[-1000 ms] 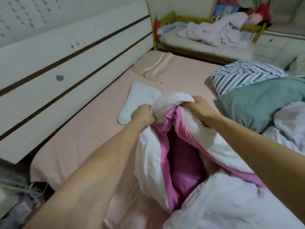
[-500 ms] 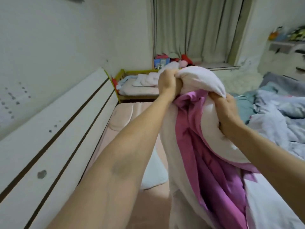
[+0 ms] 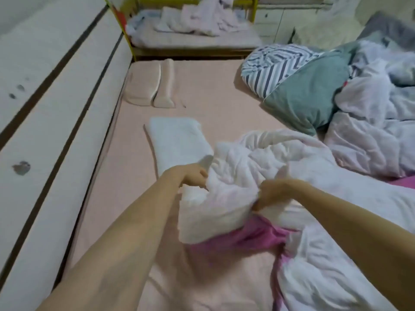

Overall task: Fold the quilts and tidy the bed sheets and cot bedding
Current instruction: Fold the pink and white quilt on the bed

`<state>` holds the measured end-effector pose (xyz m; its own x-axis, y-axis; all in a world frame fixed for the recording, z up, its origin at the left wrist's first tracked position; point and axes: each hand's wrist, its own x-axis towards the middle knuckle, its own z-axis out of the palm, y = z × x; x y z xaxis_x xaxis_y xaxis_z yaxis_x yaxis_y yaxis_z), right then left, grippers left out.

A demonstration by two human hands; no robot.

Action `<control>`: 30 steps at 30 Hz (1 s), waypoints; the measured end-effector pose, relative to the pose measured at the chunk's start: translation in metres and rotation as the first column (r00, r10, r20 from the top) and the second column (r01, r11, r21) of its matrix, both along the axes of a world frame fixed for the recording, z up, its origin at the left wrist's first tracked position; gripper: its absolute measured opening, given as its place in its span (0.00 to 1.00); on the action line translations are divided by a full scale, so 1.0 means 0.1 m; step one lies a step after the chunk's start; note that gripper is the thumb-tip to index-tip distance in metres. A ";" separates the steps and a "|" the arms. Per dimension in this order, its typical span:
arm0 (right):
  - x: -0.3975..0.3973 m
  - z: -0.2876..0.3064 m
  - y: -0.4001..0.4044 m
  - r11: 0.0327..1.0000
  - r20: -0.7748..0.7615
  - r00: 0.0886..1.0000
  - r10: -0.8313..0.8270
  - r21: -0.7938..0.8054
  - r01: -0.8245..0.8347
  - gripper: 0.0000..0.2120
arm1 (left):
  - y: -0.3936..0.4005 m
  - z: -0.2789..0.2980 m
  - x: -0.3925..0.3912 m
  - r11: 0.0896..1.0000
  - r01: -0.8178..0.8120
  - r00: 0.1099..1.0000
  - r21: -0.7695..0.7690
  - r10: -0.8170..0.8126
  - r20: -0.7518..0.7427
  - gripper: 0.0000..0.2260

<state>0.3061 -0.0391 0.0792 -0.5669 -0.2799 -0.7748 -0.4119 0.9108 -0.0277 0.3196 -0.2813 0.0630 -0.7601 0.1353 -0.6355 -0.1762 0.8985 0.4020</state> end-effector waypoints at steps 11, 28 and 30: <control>-1.09 -0.08 0.30 0.887 -0.401 0.849 -0.345 -0.436 0.155 0.31 | 0.51 -0.42 -0.03 0.922 -0.316 0.928 0.222 0.349 -0.128 0.27; -0.82 -0.62 1.86 0.147 0.334 0.726 -0.601 -0.847 0.511 0.07 | 2.57 -0.05 -1.17 0.503 -0.679 0.658 0.535 0.740 0.139 0.41; -0.51 -0.43 1.78 0.182 0.281 0.851 -0.443 -0.901 0.393 0.12 | 2.52 0.09 -1.12 0.566 -0.713 0.680 0.415 0.702 0.211 0.41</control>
<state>0.2548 0.1392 0.0363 -0.8623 -0.4797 -0.1623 -0.0024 0.3244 -0.9459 0.2074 -0.0294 0.0717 -0.7226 -0.1825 -0.6667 -0.6911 0.2112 0.6912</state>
